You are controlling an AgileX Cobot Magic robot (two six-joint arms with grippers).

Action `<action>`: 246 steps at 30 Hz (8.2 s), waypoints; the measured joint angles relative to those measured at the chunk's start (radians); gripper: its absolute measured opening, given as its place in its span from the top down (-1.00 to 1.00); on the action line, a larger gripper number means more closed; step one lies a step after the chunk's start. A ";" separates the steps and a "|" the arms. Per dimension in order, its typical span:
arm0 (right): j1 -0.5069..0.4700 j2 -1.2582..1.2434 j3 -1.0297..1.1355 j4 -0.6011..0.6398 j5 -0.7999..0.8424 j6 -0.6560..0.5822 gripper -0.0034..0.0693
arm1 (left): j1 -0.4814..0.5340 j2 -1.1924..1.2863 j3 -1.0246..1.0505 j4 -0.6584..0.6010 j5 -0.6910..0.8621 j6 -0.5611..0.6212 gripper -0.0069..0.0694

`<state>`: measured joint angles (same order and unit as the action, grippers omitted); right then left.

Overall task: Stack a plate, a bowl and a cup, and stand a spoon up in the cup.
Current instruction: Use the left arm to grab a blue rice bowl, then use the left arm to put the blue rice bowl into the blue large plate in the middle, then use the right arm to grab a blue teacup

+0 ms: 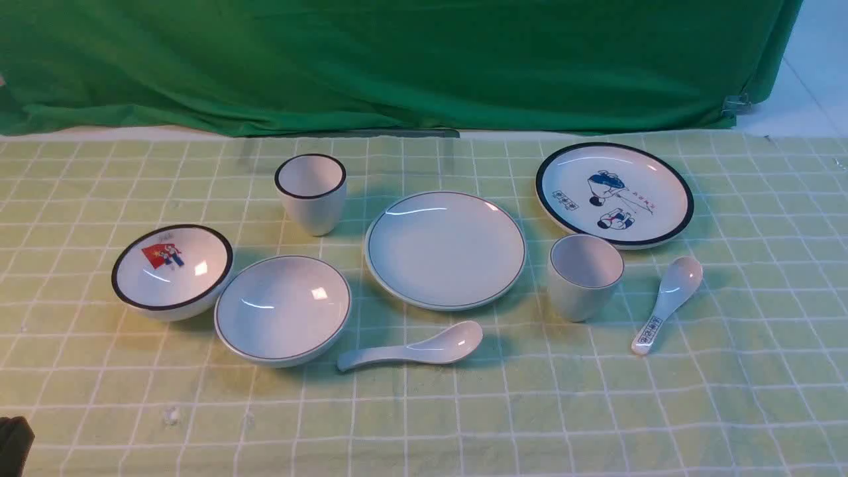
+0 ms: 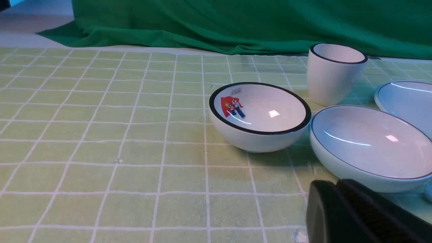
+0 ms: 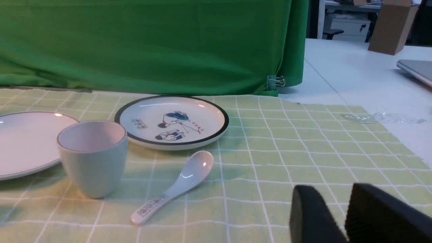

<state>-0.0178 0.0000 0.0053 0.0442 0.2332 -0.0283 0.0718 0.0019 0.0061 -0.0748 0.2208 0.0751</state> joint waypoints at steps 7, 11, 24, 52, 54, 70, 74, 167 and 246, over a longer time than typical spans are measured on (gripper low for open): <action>0.000 0.000 0.000 0.000 0.000 0.000 0.26 | 0.000 0.000 0.000 0.000 0.000 0.000 0.77; 0.000 0.000 0.000 0.000 0.000 0.000 0.26 | 0.000 0.000 0.000 0.000 0.000 0.000 0.77; 0.000 0.000 0.000 0.000 0.000 0.000 0.26 | 0.000 0.000 0.000 0.000 0.000 0.000 0.77; 0.000 0.000 0.000 -0.002 -0.691 0.134 0.25 | 0.000 0.000 0.000 0.075 -0.891 -0.012 0.77; 0.000 0.000 0.000 -0.002 -0.811 0.221 0.25 | 0.000 0.000 0.000 0.089 -1.012 -0.094 0.77; 0.000 0.332 -0.352 -0.002 -0.622 0.028 0.81 | 0.000 0.407 -0.456 0.280 -0.742 -0.533 0.77; 0.000 0.519 -0.424 -0.002 -0.458 -0.116 0.82 | -0.001 0.610 -0.498 0.318 -0.690 -0.669 0.77; 0.540 1.351 -0.658 0.002 0.209 -0.049 0.55 | -0.423 1.927 -1.423 -0.081 0.190 -0.127 0.72; 0.344 1.787 -1.199 0.004 0.346 0.004 -0.58 | -0.423 0.643 -0.489 0.272 0.372 -0.228 0.77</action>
<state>0.3261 1.7870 -1.1934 0.0487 0.5792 -0.0248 -0.3515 0.6451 -0.4825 0.1968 0.5931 -0.1526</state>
